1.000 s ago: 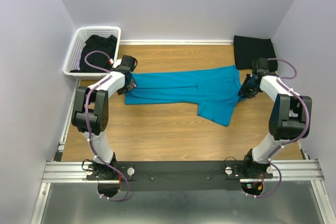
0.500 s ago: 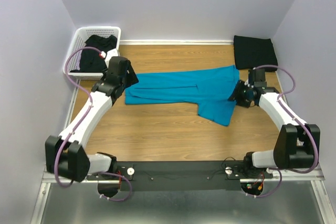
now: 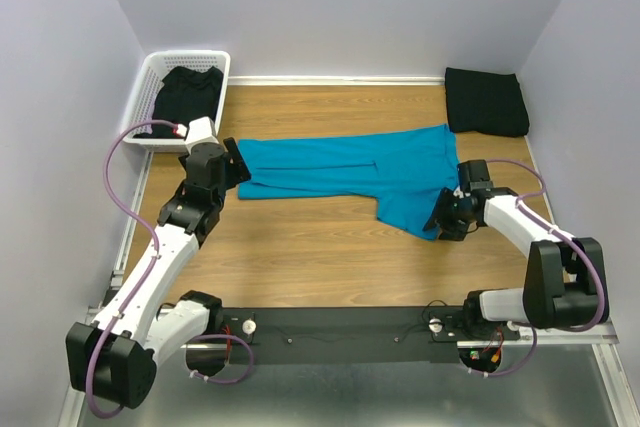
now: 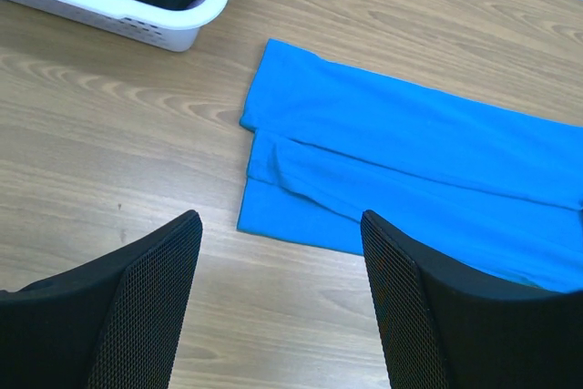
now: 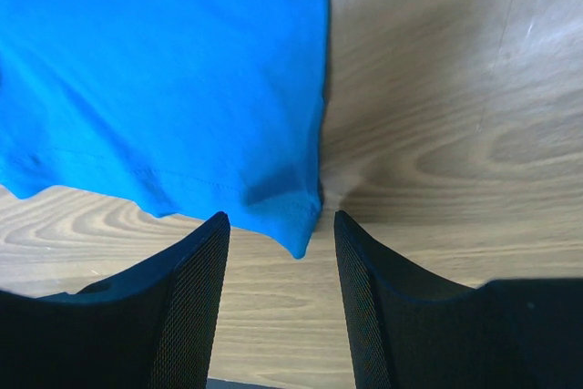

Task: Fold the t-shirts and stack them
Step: Fold the tshirt

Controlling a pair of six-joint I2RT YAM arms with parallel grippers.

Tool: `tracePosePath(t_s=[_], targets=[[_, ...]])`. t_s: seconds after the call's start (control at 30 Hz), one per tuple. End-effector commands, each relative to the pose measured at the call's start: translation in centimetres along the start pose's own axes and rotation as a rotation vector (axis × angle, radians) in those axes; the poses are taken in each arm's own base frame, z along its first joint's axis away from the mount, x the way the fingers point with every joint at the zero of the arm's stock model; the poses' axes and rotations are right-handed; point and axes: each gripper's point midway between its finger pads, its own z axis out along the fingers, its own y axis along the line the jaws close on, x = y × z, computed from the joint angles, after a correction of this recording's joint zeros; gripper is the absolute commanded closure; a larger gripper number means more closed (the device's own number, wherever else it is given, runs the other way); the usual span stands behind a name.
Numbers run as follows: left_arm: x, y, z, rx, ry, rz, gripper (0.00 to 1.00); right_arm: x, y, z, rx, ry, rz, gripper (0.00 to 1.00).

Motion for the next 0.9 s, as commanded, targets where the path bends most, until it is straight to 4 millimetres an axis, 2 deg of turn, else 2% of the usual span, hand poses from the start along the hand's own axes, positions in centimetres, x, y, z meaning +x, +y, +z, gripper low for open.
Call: tracePosePath(t_s=[0.0, 0.17, 0.27, 0.3, 0.37, 0.4, 0.43, 0.47, 0.5, 0.53, 0.57, 0.63, 0.67, 0.7, 0.73, 0.77, 0.8, 0.83, 0.87], targets=[[0.0, 0.7, 0.7, -0.036, -0.036, 0.004, 0.21, 1.9, -0.4, 0.3, 0.02, 0.054, 0.026, 0.42], [0.3, 1.0, 1.2, -0.05, -0.045, 0.005, 0.22, 2.1, -0.4, 0.6, 0.026, 0.069, 0.039, 0.44], [-0.1, 1.3, 1.1, -0.066, -0.06, 0.007, 0.22, 1.8, 0.1, 0.5, 0.013, 0.07, 0.042, 0.51], [-0.1, 1.3, 1.1, -0.068, -0.061, 0.008, 0.22, 1.6, 0.2, 0.5, 0.012, 0.066, 0.041, 0.59], [-0.3, 1.3, 0.8, -0.064, -0.068, 0.005, 0.22, 0.9, 0.8, 0.3, -0.001, 0.055, 0.048, 0.69], [-0.5, 1.4, 0.7, -0.068, -0.076, 0.004, 0.22, 0.6, 1.1, 0.2, -0.01, 0.053, 0.045, 0.81], [-0.5, 1.5, 0.7, -0.073, -0.078, 0.0, 0.22, -0.3, 1.8, -0.1, -0.024, 0.032, 0.043, 0.87], [-0.6, 1.7, 0.7, -0.081, -0.082, 0.0, 0.22, -0.4, 1.8, -0.1, -0.023, 0.033, 0.046, 0.93], [-0.5, 1.8, 0.7, -0.09, -0.08, -0.004, 0.22, -1.7, 2.7, -0.7, -0.044, 0.0, 0.04, 1.0], [-0.4, 2.0, 0.7, -0.101, -0.078, -0.003, 0.22, -2.5, 3.1, -1.0, -0.045, -0.02, 0.036, 1.0], [-0.4, 2.0, 0.7, -0.101, -0.079, -0.005, 0.22, -4.4, 4.2, -1.7, -0.064, -0.063, 0.027, 0.99], [-0.2, 2.0, 0.8, -0.097, -0.072, -0.003, 0.22, -6.5, 5.2, -2.4, -0.072, -0.111, 0.022, 1.0], [-0.2, 1.9, 0.8, -0.093, -0.072, -0.003, 0.22, -7.6, 5.5, -2.4, -0.058, -0.129, 0.02, 0.99], [-0.1, 2.0, 0.9, -0.095, -0.068, -0.004, 0.22, -9.7, 6.7, -3.3, -0.076, -0.177, 0.01, 0.99], [-0.1, 1.9, 0.9, -0.096, -0.068, -0.002, 0.22, -11.0, 7.2, -3.7, -0.075, -0.206, -0.001, 1.0], [-0.1, 2.0, 0.9, -0.097, -0.068, -0.003, 0.22, -11.9, 7.6, -3.7, -0.074, -0.219, -0.007, 1.0], [0.0, 2.0, 1.0, -0.101, -0.064, -0.001, 0.22, -12.5, 7.7, -2.9, -0.059, -0.207, -0.011, 1.0], [0.1, 2.0, 1.0, -0.101, -0.065, -0.001, 0.22, -14.6, 8.8, -3.5, -0.074, -0.249, -0.032, 1.0], [0.1, 2.0, 1.0, -0.099, -0.064, -0.001, 0.22, -15.3, 9.2, -3.2, -0.074, -0.256, -0.039, 1.0]])
